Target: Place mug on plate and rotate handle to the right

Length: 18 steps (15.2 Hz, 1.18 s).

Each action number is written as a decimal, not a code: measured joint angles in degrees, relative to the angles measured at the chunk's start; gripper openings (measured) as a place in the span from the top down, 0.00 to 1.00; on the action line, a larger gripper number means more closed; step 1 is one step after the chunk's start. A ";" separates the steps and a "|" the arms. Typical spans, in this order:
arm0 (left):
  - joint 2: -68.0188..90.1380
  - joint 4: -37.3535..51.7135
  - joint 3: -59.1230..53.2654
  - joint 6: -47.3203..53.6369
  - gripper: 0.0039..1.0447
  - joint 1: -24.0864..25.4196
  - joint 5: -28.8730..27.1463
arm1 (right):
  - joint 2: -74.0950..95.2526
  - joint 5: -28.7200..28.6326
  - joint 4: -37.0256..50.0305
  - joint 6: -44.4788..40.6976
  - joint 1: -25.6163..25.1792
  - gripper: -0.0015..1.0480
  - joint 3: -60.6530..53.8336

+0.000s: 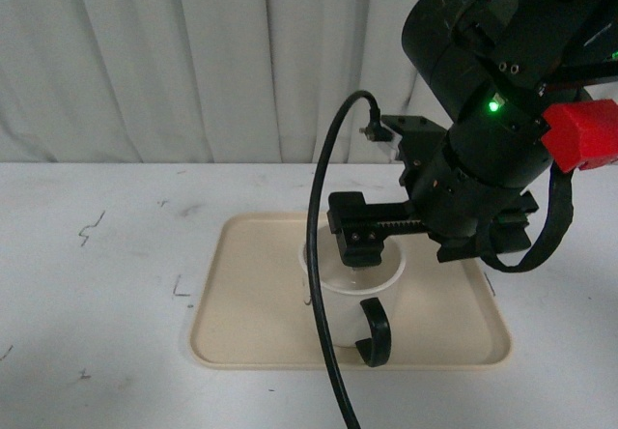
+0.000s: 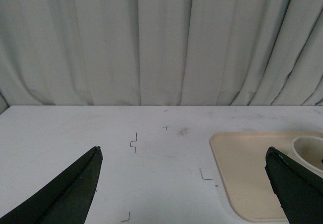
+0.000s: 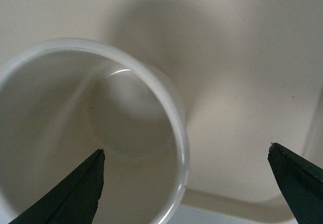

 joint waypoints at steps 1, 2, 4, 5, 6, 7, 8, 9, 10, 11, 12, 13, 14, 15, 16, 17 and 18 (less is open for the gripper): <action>0.00 0.00 0.00 0.00 0.06 0.00 -0.02 | 0.79 0.87 -0.17 1.11 0.02 0.07 0.00; 0.00 0.00 0.00 0.00 0.06 0.00 -0.02 | 1.14 0.83 -0.22 1.92 0.04 0.16 0.00; 0.00 0.00 0.00 0.00 0.06 0.00 -0.02 | 1.44 0.90 -0.70 2.45 0.44 0.47 0.79; 0.00 0.00 0.00 0.00 0.06 0.00 -0.02 | 1.92 -0.63 -4.59 2.05 0.33 0.78 2.58; 0.00 0.00 0.00 0.00 0.06 0.00 -0.02 | 1.92 -1.66 -6.91 0.66 -0.09 0.90 4.17; 0.00 0.00 0.00 0.00 0.06 0.00 -0.02 | 1.92 -3.04 -9.55 -1.70 -0.85 0.97 6.45; 0.00 -0.02 0.00 0.00 0.06 0.00 -0.02 | 1.92 -3.21 -11.56 -4.33 -1.33 0.97 8.74; 0.00 0.00 0.00 0.00 0.06 0.00 -0.02 | 1.92 -3.06 -13.92 -8.04 -2.23 0.97 11.80; 0.00 0.00 0.00 0.00 0.06 0.00 -0.02 | 1.92 -1.92 -14.58 -11.26 -2.75 0.97 13.64; 0.00 0.00 0.00 0.00 0.06 0.00 0.00 | 2.08 -1.18 -16.00 -15.80 -3.43 0.97 16.31; 0.00 0.00 0.00 0.00 0.06 0.00 -0.02 | 2.08 -0.15 -16.06 -20.04 -3.56 0.97 17.53; 0.00 -0.02 0.00 0.00 0.06 0.00 0.00 | 2.71 0.07 -17.11 -25.83 -4.26 0.97 19.45; 0.00 0.02 0.00 0.00 0.06 0.00 -0.07 | 3.19 -0.04 -16.74 -32.04 -4.68 0.97 19.91; 0.00 0.00 0.00 0.00 0.06 0.00 0.00 | 4.15 -2.01 -18.29 -39.87 -5.09 0.97 20.79; 0.00 0.00 0.00 0.00 0.06 0.00 0.00 | 5.51 -4.46 -20.57 -48.96 -5.33 0.97 21.99; 0.00 0.00 0.00 0.00 0.06 0.00 -0.02 | 6.80 -6.56 -23.89 -56.08 -5.33 0.97 24.24; 0.00 0.00 0.00 0.00 0.06 0.00 -0.02 | 7.72 -8.00 -25.75 -61.24 -5.27 0.97 26.32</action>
